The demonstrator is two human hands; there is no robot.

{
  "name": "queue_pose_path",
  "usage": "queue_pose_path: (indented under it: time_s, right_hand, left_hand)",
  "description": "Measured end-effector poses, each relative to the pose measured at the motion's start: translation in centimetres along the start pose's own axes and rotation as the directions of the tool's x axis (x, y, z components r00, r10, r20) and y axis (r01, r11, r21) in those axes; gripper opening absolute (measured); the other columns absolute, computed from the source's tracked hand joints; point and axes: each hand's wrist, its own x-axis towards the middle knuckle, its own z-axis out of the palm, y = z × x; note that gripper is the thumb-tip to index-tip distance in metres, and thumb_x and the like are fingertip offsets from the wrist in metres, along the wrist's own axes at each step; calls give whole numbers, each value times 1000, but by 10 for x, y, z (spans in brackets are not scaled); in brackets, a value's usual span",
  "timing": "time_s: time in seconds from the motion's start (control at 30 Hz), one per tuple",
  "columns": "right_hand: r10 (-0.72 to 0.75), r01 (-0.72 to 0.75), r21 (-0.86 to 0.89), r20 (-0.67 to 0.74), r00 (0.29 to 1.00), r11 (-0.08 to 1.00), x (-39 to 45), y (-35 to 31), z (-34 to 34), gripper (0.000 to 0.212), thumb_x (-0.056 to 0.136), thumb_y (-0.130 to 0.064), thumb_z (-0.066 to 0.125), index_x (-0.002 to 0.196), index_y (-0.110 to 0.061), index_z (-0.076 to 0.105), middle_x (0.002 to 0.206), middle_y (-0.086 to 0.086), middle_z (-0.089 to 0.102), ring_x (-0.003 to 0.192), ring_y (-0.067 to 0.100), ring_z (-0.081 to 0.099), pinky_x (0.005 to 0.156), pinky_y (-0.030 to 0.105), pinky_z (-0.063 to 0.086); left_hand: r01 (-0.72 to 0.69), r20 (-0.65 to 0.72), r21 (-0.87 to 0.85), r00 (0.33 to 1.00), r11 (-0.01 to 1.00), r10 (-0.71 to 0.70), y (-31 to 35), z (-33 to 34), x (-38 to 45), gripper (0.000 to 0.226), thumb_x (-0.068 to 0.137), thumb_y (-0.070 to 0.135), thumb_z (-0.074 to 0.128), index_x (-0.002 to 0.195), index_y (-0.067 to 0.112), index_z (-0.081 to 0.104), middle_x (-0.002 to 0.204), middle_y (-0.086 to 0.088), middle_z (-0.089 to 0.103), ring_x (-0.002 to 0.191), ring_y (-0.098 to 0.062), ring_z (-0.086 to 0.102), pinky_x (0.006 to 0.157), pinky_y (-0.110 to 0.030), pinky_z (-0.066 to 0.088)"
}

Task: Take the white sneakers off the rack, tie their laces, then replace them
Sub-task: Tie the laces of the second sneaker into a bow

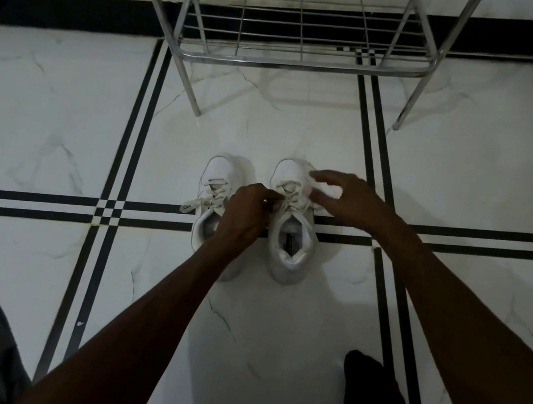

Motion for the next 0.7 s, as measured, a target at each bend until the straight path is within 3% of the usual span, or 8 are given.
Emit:
queue_pose_path:
  time_s: [0.07,0.1,0.17,0.3,0.43,0.53,0.67,0.7]
  right_hand:
    - [17,-7,-90,114,993,996,-4,0,12,65,78,-41,79,136,-19,57,138,3,60,125,16,56,97,20,41]
    - [23,-10,-106,123,992,994,-4,2,17,66,77,-38,81,135,-18,58,137,6,60,124,18,57,94,19,41]
    - [10,2,-147,82,997,989,-4,5,24,60,77,-32,81,132,-15,62,134,10,61,122,23,57,93,22,42]
    - [-17,28,-264,43,999,964,2,-1,28,44,81,-24,79,122,-11,69,125,13,67,114,28,63,98,41,51]
    - [-2,16,-323,43,999,946,5,-2,30,33,85,-12,71,118,-9,70,122,17,69,109,31,66,96,39,53]
    - [-13,53,-411,98,995,910,5,-3,31,22,88,-8,64,107,-4,73,110,18,70,102,32,67,84,32,52]
    - [13,6,-391,44,999,921,15,6,26,18,87,-7,61,102,-6,71,108,18,67,102,37,65,85,39,56]
    - [7,7,-396,32,999,918,17,9,25,19,86,-6,65,104,-3,70,111,20,65,104,38,64,82,32,54]
  left_hand:
    - [-6,9,26,1000,1000,5,2,0,-1,32,94,0,58,115,12,78,108,-9,76,92,-21,70,51,-7,45]
    - [-26,3,54,1000,998,25,3,-1,-1,29,93,3,58,110,13,80,103,-10,78,90,-24,71,55,-12,49]
    - [-50,-10,121,999,991,51,-2,1,2,28,88,12,57,98,15,83,91,-13,78,86,-32,72,70,-36,56]
    - [-92,2,317,995,944,97,-4,3,4,25,82,8,62,93,20,81,87,-7,73,86,-32,69,76,-34,37]
    - [-163,78,447,987,879,143,-1,3,-1,27,69,6,75,93,19,76,96,-5,67,93,-30,65,93,-41,36]
    - [-198,98,489,980,850,172,0,3,-2,33,69,7,80,101,17,77,102,-7,67,98,-31,64,99,-42,34]
    - [-225,65,490,973,842,222,-3,1,-1,40,71,-5,63,106,10,77,99,-13,68,97,-36,62,98,-45,35]
    - [-233,60,484,970,844,234,-4,0,0,42,69,-5,58,103,9,78,96,-14,68,93,-37,62,95,-45,36]
